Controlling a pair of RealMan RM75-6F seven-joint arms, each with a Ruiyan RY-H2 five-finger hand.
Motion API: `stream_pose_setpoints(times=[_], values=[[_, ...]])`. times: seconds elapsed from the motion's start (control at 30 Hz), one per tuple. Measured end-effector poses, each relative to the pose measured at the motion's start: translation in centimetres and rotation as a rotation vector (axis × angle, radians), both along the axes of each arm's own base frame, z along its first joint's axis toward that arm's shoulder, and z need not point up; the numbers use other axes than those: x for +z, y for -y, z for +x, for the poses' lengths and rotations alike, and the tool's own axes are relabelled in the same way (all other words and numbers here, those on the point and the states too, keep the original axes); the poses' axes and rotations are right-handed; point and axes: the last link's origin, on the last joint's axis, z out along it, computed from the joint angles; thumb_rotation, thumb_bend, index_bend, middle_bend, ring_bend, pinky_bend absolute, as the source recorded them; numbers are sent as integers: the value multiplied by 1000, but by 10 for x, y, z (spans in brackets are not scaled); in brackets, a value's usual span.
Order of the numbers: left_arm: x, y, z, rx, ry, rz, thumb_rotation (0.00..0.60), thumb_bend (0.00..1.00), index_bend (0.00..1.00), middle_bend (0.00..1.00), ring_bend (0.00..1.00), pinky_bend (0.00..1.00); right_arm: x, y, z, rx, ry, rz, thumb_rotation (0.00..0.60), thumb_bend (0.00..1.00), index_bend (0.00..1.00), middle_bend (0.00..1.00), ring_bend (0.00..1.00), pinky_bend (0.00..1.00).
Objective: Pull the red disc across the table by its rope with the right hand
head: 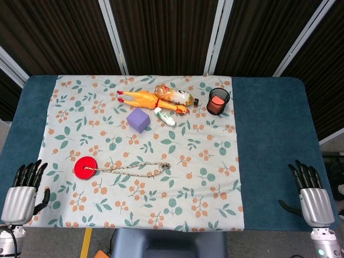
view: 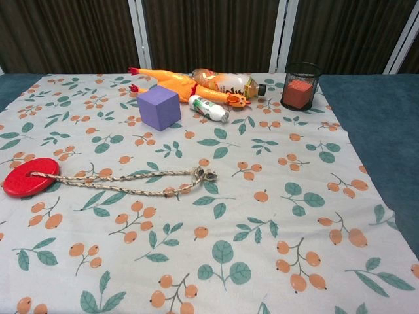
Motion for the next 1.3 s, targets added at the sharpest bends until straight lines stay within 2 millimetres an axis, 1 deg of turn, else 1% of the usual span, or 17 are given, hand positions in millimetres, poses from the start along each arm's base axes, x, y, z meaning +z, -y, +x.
stream_pose_setpoints(times=[0.3, 0.4, 0.53, 0.63, 0.73, 0.83, 1.03, 1.07, 1.17, 1.3], values=[[-7, 2, 0, -2, -4, -32, 600, 526, 0, 23, 0, 24, 0, -1, 2, 9, -8, 7, 600, 0, 0, 0, 0, 0], [-7, 3, 1, -7, -4, -32, 600, 526, 0, 23, 0, 24, 1, 1, 5, 22, -16, 9, 600, 0, 0, 0, 0, 0], [-4, 5, -2, 2, -13, -33, 599, 526, 0, 23, 0, 23, 0, 9, 11, 45, -24, 29, 600, 0, 0, 0, 0, 0], [-3, 6, -3, 4, -10, -27, 599, 527, 0, 23, 0, 23, -4, 22, 22, 86, -41, 59, 600, 0, 0, 0, 0, 0], [-3, 10, -5, 8, -5, -24, 600, 527, 0, 23, 0, 24, -11, 40, 39, 142, -62, 104, 600, 0, 0, 0, 0, 0], [-2, 12, -7, 13, -7, -21, 600, 526, 0, 23, 0, 24, -20, 60, 64, 212, -80, 163, 600, 0, 0, 0, 0, 0], [1, 17, -14, 25, -12, -12, 600, 525, 0, 23, 0, 23, -45, 98, 123, 358, -139, 314, 600, 0, 0, 0, 0, 0], [2, 18, -16, 30, -12, -9, 600, 525, 0, 23, 0, 23, -51, 105, 136, 384, -159, 346, 600, 0, 0, 0, 0, 0], [4, 19, -20, 42, -10, 0, 600, 526, 0, 23, 0, 23, -66, 120, 165, 434, -225, 426, 600, 0, 0, 0, 0, 0], [6, 19, -24, 55, -10, 7, 600, 525, 0, 23, 0, 23, -82, 136, 192, 451, -291, 499, 600, 0, 0, 0, 0, 0]])
